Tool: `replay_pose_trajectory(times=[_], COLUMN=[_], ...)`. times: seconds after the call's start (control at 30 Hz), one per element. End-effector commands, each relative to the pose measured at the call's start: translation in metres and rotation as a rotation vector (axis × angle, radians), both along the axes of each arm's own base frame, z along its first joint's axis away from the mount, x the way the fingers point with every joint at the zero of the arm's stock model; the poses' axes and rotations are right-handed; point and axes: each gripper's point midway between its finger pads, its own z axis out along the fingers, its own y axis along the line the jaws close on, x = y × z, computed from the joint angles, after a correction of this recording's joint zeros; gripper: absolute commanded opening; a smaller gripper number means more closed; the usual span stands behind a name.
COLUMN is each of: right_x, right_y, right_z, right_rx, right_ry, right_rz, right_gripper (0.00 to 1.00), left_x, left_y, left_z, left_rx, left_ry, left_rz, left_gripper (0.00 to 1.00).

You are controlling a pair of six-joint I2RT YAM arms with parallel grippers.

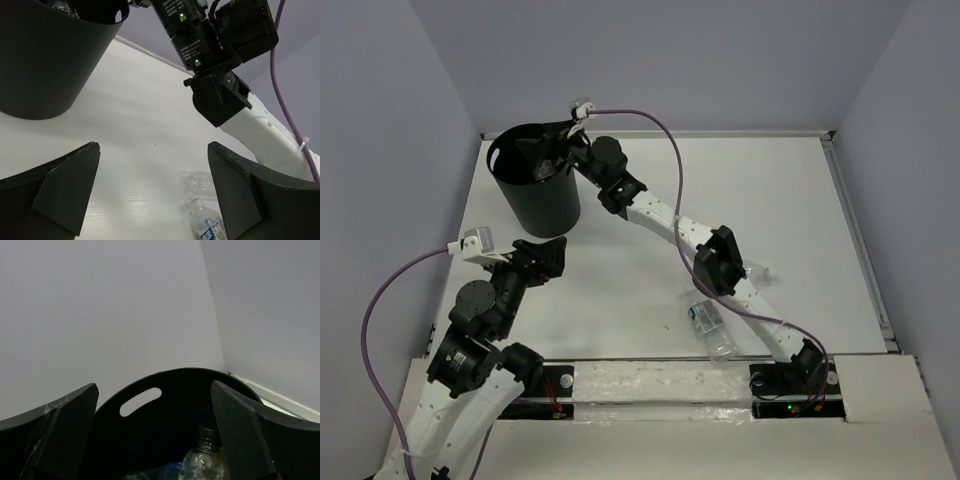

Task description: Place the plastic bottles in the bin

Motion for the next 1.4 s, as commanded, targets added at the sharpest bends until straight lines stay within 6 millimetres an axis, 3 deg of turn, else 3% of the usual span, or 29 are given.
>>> replay_pose_trajectory(times=[0.0, 0.03, 0.1, 0.13, 0.17, 0.2, 0.23, 0.27, 0.3, 0.33, 0.4, 0.43, 0.47, 0.5, 0.53, 0.57, 0.6, 0.63, 0.67, 0.7, 0.77, 0.8, 0.83, 0.9, 0.97, 1.03, 1.13, 1.17, 1.37], right_x=[-0.037, -0.041, -0.042, -0.053, -0.059, -0.047, -0.047, -0.060, -0.058, -0.064, -0.064, -0.063, -0.067, -0.080, -0.089, -0.105, -0.116, -0.125, -0.134, -0.149, -0.161, -0.171, -0.176, -0.185, -0.198, -0.209, -0.228, -0.237, -0.259], right_y=[-0.032, -0.036, -0.041, -0.066, -0.074, -0.082, -0.095, -0.136, -0.158, -0.198, -0.252, -0.276, -0.304, -0.357, -0.376, -0.418, -0.428, -0.443, -0.450, -0.468, -0.482, -0.492, -0.496, -0.509, -0.520, -0.529, -0.543, -0.549, -0.557], right_z=[0.117, 0.125, 0.116, 0.155, 0.160, 0.127, 0.126, 0.165, 0.161, 0.148, 0.128, 0.076, 0.067, 0.079, 0.046, 0.053, 0.033, 0.045, 0.028, 0.038, 0.034, 0.034, 0.034, 0.033, 0.041, 0.043, 0.055, 0.062, 0.078], right_rx=[0.120, 0.116, 0.066, 0.096, 0.092, 0.028, 0.015, 0.049, 0.036, -0.010, -0.046, -0.124, -0.137, -0.130, -0.190, -0.187, -0.216, -0.194, -0.218, -0.184, -0.186, -0.182, -0.182, -0.188, -0.168, -0.162, -0.102, -0.077, -0.030], right_ry=[-0.166, -0.171, -0.144, -0.172, -0.169, -0.102, -0.085, -0.116, -0.086, -0.040, 0.038, 0.129, 0.160, 0.171, 0.218, 0.225, 0.258, 0.247, 0.281, 0.271, 0.290, 0.297, 0.299, 0.311, 0.299, 0.308, 0.280, 0.265, 0.232], right_rz=[0.010, 0.011, 0.023, 0.009, 0.006, -0.019, -0.039, -0.079, -0.134, -0.189, -0.315, -0.370, -0.422, -0.548, -0.610, -0.720, -0.735, -0.761, -0.771, -0.805, -0.836, -0.856, -0.867, -0.908, -0.923, -0.938, -0.954, -0.959, -0.929], right_gripper=[1.00, 1.00, 1.00, 1.00, 1.00, 1.00, 1.00, 1.00, 1.00, 0.99, 0.98, 0.98, 0.98, 0.97, 0.97, 0.97, 0.97, 0.97, 0.97, 0.97, 0.97, 0.97, 0.97, 0.96, 0.96, 0.96, 0.96, 0.96, 0.95], left_x=[0.003, 0.005, 0.012, 0.012, 0.018, 0.021, 0.020, 0.028, 0.032, 0.040, 0.038, 0.040, 0.039, 0.044, 0.036, 0.040, 0.038, 0.034, 0.036, 0.039, 0.038, 0.042, 0.046, 0.050, 0.048, 0.044, 0.040, 0.039, 0.039], left_y=[-0.014, -0.018, -0.030, -0.039, -0.049, -0.056, -0.070, -0.082, -0.093, -0.110, -0.142, -0.153, -0.169, -0.190, -0.213, -0.231, -0.257, -0.265, -0.285, -0.302, -0.324, -0.336, -0.347, -0.360, -0.377, -0.387, -0.409, -0.414, -0.437], left_z=[0.028, 0.031, 0.033, 0.036, 0.037, 0.036, 0.034, 0.023, 0.027, 0.018, 0.001, -0.006, -0.014, -0.035, -0.026, -0.046, -0.048, -0.028, -0.048, -0.029, -0.032, -0.053, -0.038, -0.056, -0.051, -0.079, -0.087, -0.101, -0.123], left_rx=[0.006, 0.008, 0.019, 0.025, 0.038, 0.043, 0.048, 0.064, 0.052, 0.057, 0.076, 0.089, 0.104, 0.145, 0.184, 0.254, 0.347, 0.362, 0.447, 0.472, 0.604, 0.668, 0.678, 0.786, 0.816, 0.901, 0.936, 0.955, 0.998], left_ry=[-0.082, -0.089, -0.087, -0.095, -0.101, -0.097, -0.094, -0.052, -0.075, -0.057, -0.019, 0.002, 0.021, 0.070, 0.036, 0.064, 0.035, -0.028, -0.017, -0.073, -0.139, -0.116, -0.156, -0.189, -0.245, -0.212, -0.225, -0.213, -0.216], left_rz=[-0.066, -0.083, -0.123, -0.171, -0.202, -0.230, -0.303, -0.338, -0.373, -0.428, -0.514, -0.522, -0.550, -0.575, -0.589, -0.591, -0.603, -0.611, -0.644, -0.658, -0.700, -0.732, -0.742, -0.793, -0.863, -0.959, -1.061, -1.093, -1.180], left_gripper=[0.99, 0.99, 0.99, 0.99, 0.99, 0.99, 0.99, 0.99, 0.99, 0.99, 0.99, 0.99, 0.99, 0.99, 0.99, 0.99, 0.99, 0.99, 0.99, 0.99, 0.99, 0.99, 0.99, 0.99, 0.99, 0.99, 0.99, 0.99, 0.99])
